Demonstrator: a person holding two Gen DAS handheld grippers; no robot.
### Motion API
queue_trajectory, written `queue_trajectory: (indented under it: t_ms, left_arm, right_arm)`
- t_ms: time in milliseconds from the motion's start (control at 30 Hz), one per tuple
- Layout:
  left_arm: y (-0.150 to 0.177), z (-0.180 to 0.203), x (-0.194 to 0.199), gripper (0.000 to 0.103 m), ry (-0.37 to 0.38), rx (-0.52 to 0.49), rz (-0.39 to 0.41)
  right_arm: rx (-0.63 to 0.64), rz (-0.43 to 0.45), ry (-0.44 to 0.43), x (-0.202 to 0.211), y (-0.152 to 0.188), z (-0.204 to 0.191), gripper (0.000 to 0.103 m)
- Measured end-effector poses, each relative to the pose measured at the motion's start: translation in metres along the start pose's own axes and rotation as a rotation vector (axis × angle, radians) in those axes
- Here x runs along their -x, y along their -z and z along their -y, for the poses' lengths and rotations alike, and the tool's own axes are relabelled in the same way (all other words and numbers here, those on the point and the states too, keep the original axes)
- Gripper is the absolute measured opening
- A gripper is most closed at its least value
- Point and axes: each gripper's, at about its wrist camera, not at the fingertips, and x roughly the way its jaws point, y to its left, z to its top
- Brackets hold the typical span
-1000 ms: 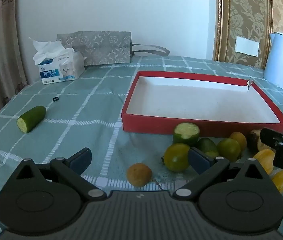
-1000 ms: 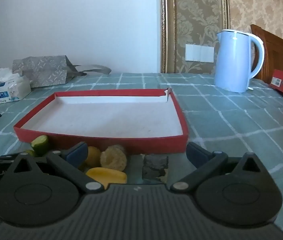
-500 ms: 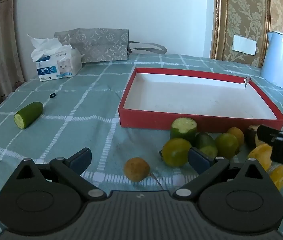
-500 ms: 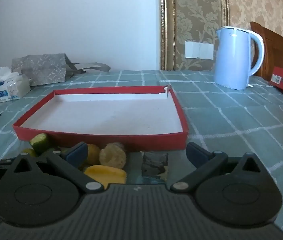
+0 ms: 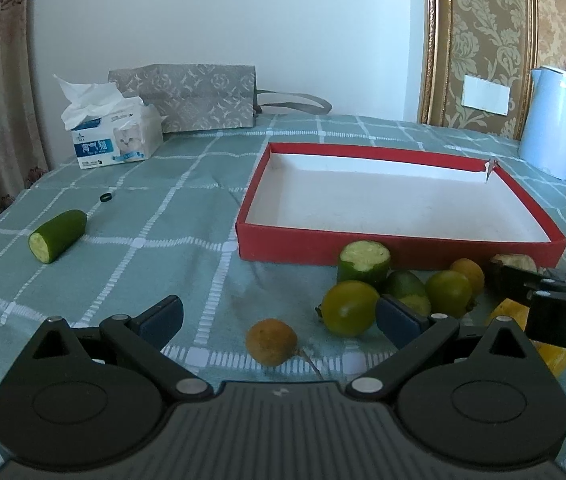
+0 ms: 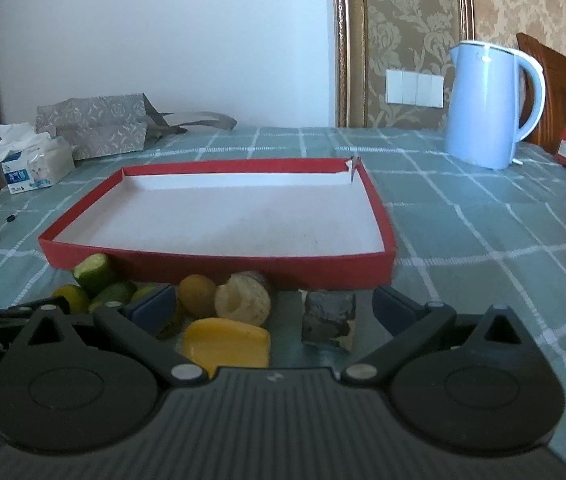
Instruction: Organize fruits
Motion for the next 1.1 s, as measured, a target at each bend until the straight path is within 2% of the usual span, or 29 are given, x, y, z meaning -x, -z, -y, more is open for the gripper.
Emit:
queue_trajectory:
  t_ms: [733, 1100]
  left_arm:
    - [0.0008, -0.0030, -0.0008, 0.103, 0.016, 0.041, -0.015]
    - [0.0025, 0.0003, -0.0021, 0.103, 0.006, 0.020, -0.018]
  right_arm:
    - [-0.018, 0.020, 0.008, 0.0033, 0.0011, 0.0033, 0.103]
    - [-0.029, 0.028, 0.009, 0.0041, 0.0000, 0.0063, 0.103]
